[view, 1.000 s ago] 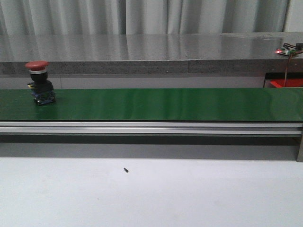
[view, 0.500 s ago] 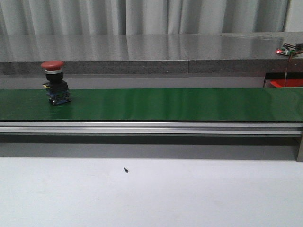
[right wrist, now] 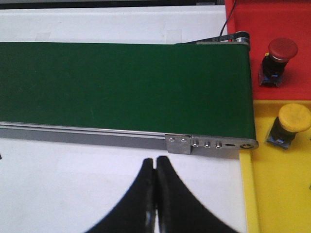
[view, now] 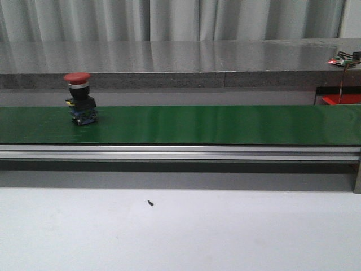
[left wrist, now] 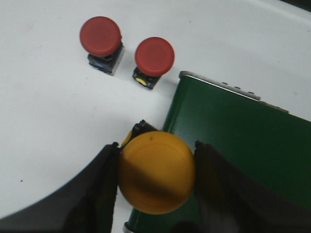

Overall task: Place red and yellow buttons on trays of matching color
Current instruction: 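Lower the yellow button onto the conveyor and release it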

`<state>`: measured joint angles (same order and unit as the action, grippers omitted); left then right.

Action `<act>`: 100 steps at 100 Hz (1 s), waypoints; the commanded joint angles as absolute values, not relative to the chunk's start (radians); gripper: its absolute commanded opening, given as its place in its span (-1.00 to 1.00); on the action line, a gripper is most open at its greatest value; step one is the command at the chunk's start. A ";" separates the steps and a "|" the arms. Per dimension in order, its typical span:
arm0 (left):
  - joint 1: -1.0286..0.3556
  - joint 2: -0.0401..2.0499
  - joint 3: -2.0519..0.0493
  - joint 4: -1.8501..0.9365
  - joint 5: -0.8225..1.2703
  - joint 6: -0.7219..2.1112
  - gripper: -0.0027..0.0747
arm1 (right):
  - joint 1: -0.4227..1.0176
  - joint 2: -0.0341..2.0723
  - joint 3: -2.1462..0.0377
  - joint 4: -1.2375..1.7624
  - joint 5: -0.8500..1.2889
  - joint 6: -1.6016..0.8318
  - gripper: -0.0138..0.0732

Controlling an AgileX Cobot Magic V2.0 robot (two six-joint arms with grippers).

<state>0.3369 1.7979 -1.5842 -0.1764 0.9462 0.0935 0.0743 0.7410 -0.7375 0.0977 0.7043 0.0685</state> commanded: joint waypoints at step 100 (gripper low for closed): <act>0.244 1.794 -1.609 -0.232 0.992 0.154 0.46 | 0.076 0.733 -0.765 0.101 0.645 0.061 -0.84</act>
